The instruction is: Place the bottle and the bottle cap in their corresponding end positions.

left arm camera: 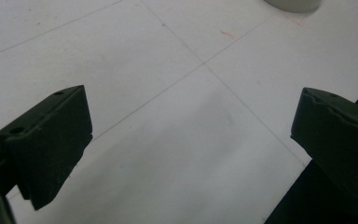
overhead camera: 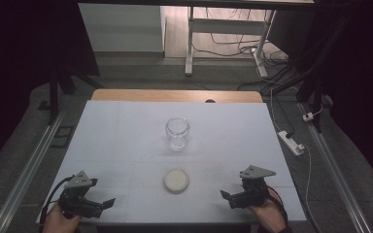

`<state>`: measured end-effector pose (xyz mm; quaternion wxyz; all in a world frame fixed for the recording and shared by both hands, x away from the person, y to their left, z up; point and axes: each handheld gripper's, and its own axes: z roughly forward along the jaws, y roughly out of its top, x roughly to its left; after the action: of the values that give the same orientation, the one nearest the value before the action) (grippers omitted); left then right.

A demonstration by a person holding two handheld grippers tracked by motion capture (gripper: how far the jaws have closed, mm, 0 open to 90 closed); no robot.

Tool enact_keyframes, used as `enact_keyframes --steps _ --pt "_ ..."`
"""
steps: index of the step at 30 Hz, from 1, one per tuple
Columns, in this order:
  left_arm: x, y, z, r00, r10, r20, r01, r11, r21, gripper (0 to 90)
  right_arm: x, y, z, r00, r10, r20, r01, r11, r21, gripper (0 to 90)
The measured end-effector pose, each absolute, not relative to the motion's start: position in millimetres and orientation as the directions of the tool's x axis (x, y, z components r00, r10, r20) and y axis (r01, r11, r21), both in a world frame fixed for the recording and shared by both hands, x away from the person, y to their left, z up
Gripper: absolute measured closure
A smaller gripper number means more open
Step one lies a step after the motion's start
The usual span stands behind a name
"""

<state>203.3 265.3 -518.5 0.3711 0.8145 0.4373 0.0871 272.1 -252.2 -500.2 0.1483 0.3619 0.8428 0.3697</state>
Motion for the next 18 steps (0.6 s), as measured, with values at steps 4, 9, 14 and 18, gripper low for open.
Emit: enact_keyframes --steps 4,9,14,18 --pt "199 271 -520 0.586 0.788 -0.187 0.657 -0.327 0.679 0.0 266 -264 -500 -0.668 0.744 0.015 0.517 0.450 0.728 0.0" --pt "194 277 -521 0.568 0.800 -0.193 0.668 -0.310 0.677 0.0 256 -277 -500 -0.634 0.773 0.013 0.534 0.426 0.730 0.0" --pt "189 281 -524 0.551 0.813 -0.191 0.680 -0.304 0.667 0.0 249 -288 -499 -0.609 0.792 0.022 0.552 0.404 0.730 0.0" --pt "185 284 -525 0.538 0.822 -0.187 0.690 -0.302 0.658 0.0 244 -292 -498 -0.596 0.803 0.017 0.562 0.402 0.723 0.0"
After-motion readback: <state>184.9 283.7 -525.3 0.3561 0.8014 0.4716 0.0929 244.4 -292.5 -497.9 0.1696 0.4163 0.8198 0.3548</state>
